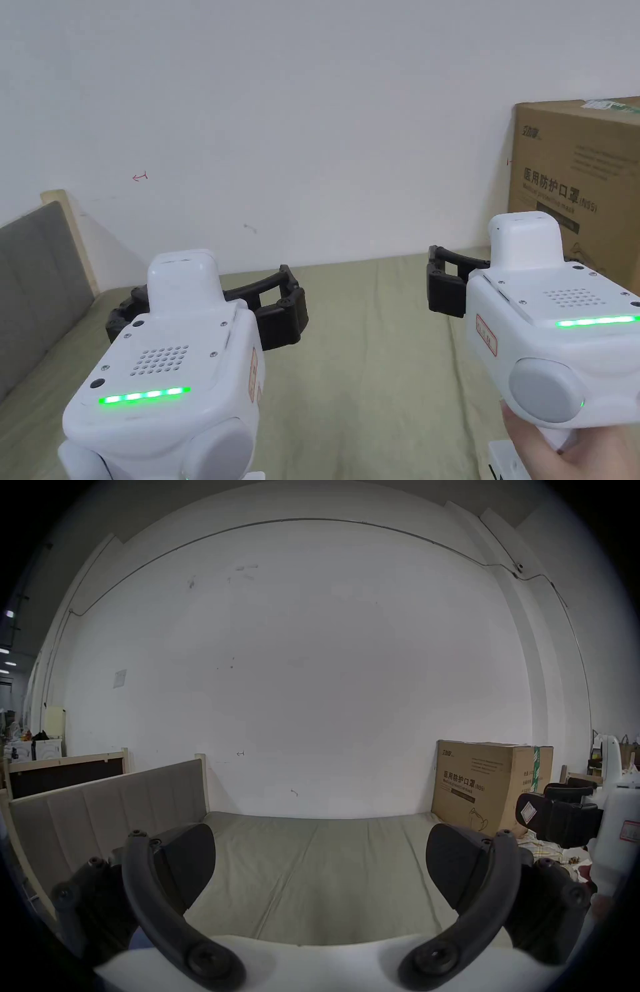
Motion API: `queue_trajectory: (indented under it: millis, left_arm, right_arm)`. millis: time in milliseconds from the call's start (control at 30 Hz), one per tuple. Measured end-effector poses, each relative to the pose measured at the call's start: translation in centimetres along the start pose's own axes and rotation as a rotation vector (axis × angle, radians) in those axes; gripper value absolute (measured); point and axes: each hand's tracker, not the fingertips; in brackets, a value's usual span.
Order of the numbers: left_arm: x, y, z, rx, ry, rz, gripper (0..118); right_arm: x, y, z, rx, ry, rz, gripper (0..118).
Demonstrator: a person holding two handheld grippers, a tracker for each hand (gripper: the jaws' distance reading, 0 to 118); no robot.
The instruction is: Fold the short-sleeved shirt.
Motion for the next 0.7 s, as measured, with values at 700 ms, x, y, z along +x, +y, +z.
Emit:
queue_trajectory:
  millis: [700]
  left_arm:
    - [-0.7,0.0,0.6,-0.010,0.013,0.023,118]
  right_arm:
    - [-1.3,-0.2,0.7,-0.012,0.009,0.027,84]
